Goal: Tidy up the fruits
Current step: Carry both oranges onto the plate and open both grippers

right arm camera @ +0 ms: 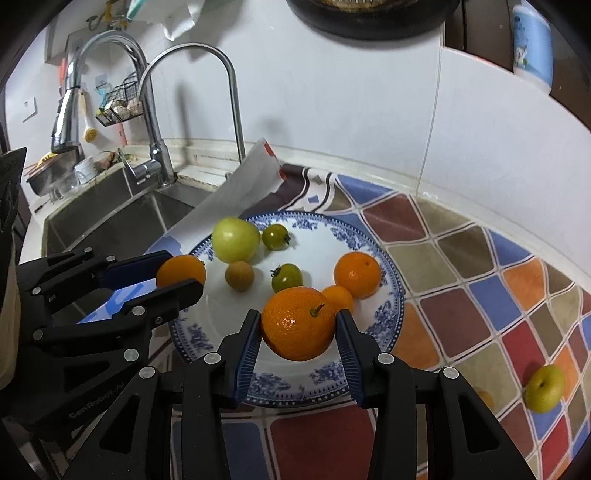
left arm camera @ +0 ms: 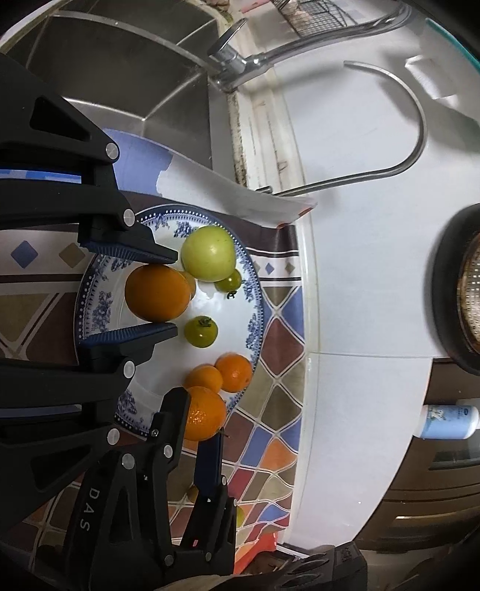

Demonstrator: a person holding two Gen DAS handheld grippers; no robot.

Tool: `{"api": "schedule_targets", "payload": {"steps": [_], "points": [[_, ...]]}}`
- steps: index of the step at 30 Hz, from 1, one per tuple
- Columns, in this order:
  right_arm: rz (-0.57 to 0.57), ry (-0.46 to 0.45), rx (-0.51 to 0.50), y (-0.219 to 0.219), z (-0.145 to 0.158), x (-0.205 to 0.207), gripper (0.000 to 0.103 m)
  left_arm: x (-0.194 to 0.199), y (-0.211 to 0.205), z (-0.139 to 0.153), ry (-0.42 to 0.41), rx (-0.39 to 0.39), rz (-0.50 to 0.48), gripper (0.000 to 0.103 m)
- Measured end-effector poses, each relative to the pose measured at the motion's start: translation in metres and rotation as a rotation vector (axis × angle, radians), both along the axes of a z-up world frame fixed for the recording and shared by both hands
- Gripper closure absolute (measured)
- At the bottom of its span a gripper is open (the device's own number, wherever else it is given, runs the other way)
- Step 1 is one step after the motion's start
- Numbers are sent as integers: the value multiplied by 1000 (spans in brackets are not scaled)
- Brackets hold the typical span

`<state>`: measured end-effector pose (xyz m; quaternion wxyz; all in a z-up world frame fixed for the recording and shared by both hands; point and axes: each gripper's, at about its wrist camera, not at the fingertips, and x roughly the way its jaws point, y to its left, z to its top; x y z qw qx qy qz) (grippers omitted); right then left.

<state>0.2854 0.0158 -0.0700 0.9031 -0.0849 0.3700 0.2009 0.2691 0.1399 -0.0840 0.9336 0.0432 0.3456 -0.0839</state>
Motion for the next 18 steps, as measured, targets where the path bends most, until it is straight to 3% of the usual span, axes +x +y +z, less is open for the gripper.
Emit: {"api": "schedule_targets", "payload": {"steps": [8, 18], "points": [[-11, 42, 2, 0, -16, 13, 61, 14, -1, -15, 51, -8, -12, 70], [-25, 63, 23, -2, -21, 17, 60, 16, 1, -12, 47, 3, 9, 67]]}}
